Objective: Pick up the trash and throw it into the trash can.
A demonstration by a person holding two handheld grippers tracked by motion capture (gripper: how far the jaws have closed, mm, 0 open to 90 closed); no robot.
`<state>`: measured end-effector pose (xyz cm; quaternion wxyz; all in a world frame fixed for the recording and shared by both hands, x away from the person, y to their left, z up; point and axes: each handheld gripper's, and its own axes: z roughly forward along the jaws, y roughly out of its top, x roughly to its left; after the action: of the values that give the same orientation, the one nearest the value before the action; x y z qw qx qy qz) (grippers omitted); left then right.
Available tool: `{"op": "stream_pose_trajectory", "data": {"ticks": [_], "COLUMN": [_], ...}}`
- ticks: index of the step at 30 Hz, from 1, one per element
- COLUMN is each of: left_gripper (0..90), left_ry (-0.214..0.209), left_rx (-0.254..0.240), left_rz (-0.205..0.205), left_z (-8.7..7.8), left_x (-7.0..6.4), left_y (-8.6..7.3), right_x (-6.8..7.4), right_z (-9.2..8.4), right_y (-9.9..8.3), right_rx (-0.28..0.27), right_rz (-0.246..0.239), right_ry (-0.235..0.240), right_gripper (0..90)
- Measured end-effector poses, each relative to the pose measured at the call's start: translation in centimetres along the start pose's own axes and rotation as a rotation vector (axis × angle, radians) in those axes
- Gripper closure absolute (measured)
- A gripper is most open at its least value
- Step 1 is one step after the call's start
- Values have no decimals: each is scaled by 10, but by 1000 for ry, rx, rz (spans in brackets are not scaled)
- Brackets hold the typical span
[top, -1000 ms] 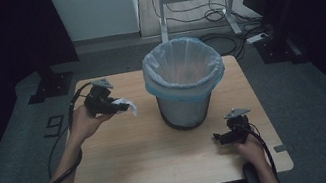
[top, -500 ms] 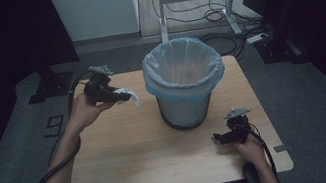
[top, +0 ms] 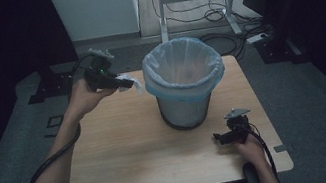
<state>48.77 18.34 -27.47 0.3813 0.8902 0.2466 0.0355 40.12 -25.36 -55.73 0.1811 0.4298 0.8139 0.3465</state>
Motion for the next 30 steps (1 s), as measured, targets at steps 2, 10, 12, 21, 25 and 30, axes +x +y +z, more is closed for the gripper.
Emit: {"op": "stream_pose_trajectory", "data": {"ticks": [2,10,12,21,25,30], "left_gripper": [687,687,686,685,686,685], "left_ry": [0,6,8,13,15,11], "left_rx": [-4,-10,-7,-7,-11,-13], "left_rz": [1,16,21,39,48,59], "left_z": [-3,-5,-2,16,26,38], "left_x": [-1,-7,-8,-13,-15,-18], "left_y": [6,31,38,65,77,91], "right_x": [0,0,0,0,0,0], "right_z": [0,0,0,0,0,0], "right_y": [0,0,0,0,0,0], "right_rx": [0,1,1,1,1,1], "right_rz": [0,0,-1,1,1,0], "right_ry": [0,0,0,0,0,0], "right_gripper": [0,0,0,0,0,0]}}
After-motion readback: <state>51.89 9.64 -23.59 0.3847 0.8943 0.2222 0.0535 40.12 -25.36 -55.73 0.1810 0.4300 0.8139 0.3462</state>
